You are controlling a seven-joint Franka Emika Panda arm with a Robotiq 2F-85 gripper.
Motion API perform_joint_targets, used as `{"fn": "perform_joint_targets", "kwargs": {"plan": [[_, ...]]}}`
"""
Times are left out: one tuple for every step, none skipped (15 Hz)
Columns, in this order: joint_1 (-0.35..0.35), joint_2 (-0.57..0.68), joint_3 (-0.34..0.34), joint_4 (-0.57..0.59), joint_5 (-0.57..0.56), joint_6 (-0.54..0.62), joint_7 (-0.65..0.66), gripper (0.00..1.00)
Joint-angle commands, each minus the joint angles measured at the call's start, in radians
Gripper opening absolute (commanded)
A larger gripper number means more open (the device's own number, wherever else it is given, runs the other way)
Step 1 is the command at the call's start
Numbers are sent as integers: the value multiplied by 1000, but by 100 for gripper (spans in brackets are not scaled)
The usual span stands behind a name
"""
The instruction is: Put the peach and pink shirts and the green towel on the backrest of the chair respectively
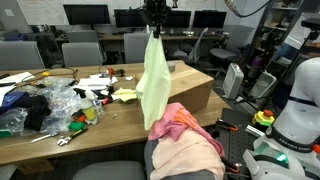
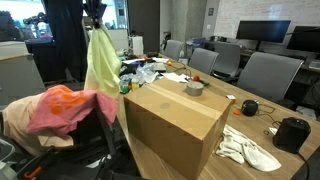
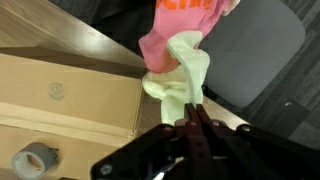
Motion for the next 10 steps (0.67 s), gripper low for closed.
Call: {"fn": "perform_joint_targets", "kwargs": {"plan": [[2,-23,36,40,6,-61,-23,1],[8,-26,50,43,-1,-69,-18,1],[11,-29,60,45,-4,-77,-17,1],[15,-34,72,44,-6,-84,-15,1],[22,-39,85,39,-12,-85,-10,1],[29,-44,98,35,-17,-90,-7,1],[35,-48,110,34,-19,-95,-4,1],[46,-52,125,33,-26,-97,2,1],[54,-54,137,35,-28,-102,2,1],[65,-57,151,43,-28,-112,3,1]]}}
